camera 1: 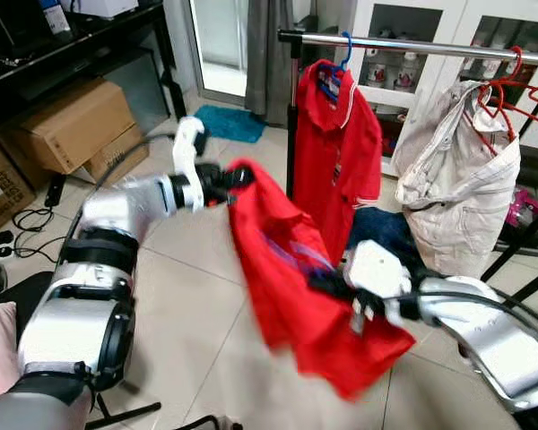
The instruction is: Hang hanger
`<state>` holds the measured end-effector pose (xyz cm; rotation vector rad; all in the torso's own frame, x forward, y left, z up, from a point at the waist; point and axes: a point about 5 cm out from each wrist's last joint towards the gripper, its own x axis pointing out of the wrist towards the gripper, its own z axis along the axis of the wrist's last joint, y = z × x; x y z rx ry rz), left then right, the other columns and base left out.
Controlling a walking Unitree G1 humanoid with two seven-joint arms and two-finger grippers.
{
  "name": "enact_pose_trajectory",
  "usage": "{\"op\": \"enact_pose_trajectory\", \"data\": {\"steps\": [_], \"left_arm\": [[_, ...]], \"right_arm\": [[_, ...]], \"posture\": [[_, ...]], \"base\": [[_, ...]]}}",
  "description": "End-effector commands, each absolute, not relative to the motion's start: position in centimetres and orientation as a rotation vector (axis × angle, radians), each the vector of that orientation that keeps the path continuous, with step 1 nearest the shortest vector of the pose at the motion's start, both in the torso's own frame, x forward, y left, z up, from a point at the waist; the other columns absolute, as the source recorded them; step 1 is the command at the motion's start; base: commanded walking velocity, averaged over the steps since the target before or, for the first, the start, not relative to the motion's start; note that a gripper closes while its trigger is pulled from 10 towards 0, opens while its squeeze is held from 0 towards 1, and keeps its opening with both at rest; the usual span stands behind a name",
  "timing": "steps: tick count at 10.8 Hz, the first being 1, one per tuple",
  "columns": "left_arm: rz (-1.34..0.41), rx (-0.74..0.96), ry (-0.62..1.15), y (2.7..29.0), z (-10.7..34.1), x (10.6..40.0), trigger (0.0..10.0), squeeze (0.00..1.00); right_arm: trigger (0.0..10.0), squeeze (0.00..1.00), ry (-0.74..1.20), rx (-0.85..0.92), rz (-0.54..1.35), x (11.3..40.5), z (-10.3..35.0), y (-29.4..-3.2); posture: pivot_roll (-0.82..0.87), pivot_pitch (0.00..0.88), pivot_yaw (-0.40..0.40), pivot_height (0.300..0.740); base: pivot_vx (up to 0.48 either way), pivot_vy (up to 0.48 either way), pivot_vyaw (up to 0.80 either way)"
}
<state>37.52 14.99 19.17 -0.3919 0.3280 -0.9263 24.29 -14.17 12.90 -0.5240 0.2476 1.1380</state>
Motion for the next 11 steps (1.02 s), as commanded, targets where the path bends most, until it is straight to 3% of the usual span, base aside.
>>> {"op": "enact_pose_trajectory", "data": {"steps": [1,3,4,5,7,8,10,11], "left_arm": [[-0.951,-0.401,0.244,15.4,21.6,37.8,0.0,0.0],[-0.842,-0.47,0.198,17.4,22.5,38.4,0.0,0.0],[-0.613,-0.48,0.183,20.1,21.6,39.1,0.0,0.0],[-0.61,-0.489,0.189,20.5,21.4,39.0,0.0,0.0],[-0.809,-0.597,0.134,18.8,23.1,38.2,0.0,0.0],[-0.906,-0.631,0.118,17.1,23.9,37.8,0.0,0.0],[-0.99,-0.461,0.206,14.4,22.5,36.9,0.0,0.0],[-0.949,-0.422,0.219,13.5,22.0,37.1,0.0,0.0]], "right_arm": [[10.0,0.0,0.27,-0.516,1.195,23.8,12.5,-14.2],[10.0,0.0,0.234,-0.405,1.162,24.2,13.4,-15.6],[10.0,0.0,0.145,-0.181,1.101,24.5,15.2,-16.9],[10.0,0.0,0.147,-0.164,1.076,24.6,15.3,-17.5],[10.0,0.0,0.313,-0.399,0.847,25.8,12.9,-20.1],[10.0,0.0,0.259,-0.319,0.776,26.4,13.4,-19.6],[10.0,0.0,0.213,-0.357,0.7,27.2,14.4,-18.7],[10.0,0.0,0.106,-0.37,0.728,27.3,15.8,-16.8]], "posture": [[-0.11,0.0,0.088,0.74],[-0.11,0.0,0.085,0.74],[-0.1,0.0,0.084,0.74],[-0.11,0.0,0.087,0.74],[-0.11,0.0,0.086,0.74],[-0.11,0.0,0.084,0.74],[-0.11,0.0,0.088,0.74],[-0.11,0.0,0.092,0.74]], "base": [[0.0,0.0,0.0],[0.0,0.0,0.0],[0.0,0.0,0.0],[0.0,0.0,0.0],[0.0,0.0,0.0],[0.0,0.0,0.0],[0.0,0.0,0.0],[0.0,0.0,0.0]]}}
